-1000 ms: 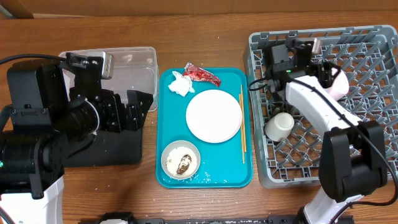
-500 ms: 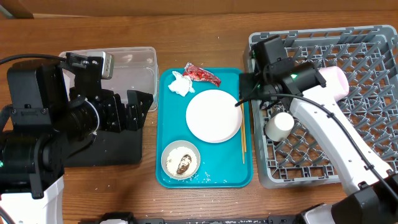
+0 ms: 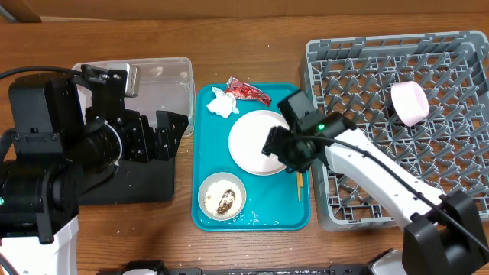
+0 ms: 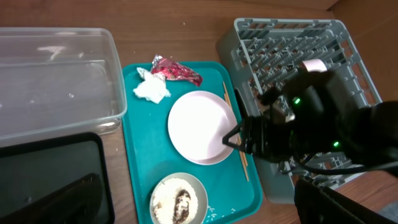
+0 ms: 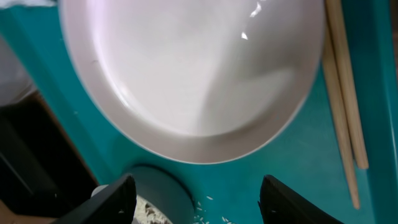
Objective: Sort waste into correct bins and load items into the dishwasher
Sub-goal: 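Move the right gripper back to the large pink plate and grasp its rim, then lift the large pink plate into the rack and stand it upright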
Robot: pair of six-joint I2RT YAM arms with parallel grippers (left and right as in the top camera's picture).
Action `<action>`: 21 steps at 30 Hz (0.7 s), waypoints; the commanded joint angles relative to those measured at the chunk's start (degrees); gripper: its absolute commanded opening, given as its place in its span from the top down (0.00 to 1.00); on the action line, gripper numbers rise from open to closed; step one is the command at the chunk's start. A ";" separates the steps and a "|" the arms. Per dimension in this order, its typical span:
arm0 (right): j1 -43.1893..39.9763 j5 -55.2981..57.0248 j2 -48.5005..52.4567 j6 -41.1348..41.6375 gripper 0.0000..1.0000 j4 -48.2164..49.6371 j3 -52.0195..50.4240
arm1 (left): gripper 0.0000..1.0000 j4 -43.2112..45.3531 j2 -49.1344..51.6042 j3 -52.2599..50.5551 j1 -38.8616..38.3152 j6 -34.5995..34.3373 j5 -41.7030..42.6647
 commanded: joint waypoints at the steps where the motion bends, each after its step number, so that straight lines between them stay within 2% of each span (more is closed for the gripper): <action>1: 0.24 2.19 0.33 9.73 0.34 2.45 -4.02 | 0.00 0.17 0.20 0.66 0.31 -0.76 0.50; 8: 0.63 2.93 4.17 11.93 0.37 3.67 -5.55 | 0.00 0.17 0.20 0.66 0.31 -0.76 0.50; 11: 0.68 2.47 6.84 13.07 0.53 5.84 -5.55 | 0.00 0.17 0.20 0.66 0.31 -0.76 0.50; 16: 0.68 0.57 9.20 14.01 0.59 5.88 -5.55 | 0.00 0.17 0.20 0.66 0.31 -0.76 0.50; 19: 0.66 0.52 9.20 14.10 0.76 5.81 -5.49 | 0.00 0.17 0.20 0.66 0.31 -0.76 0.50; 21: 0.66 0.20 9.14 14.10 0.94 5.53 -5.44 | 0.00 0.17 0.20 0.66 0.31 -0.76 0.50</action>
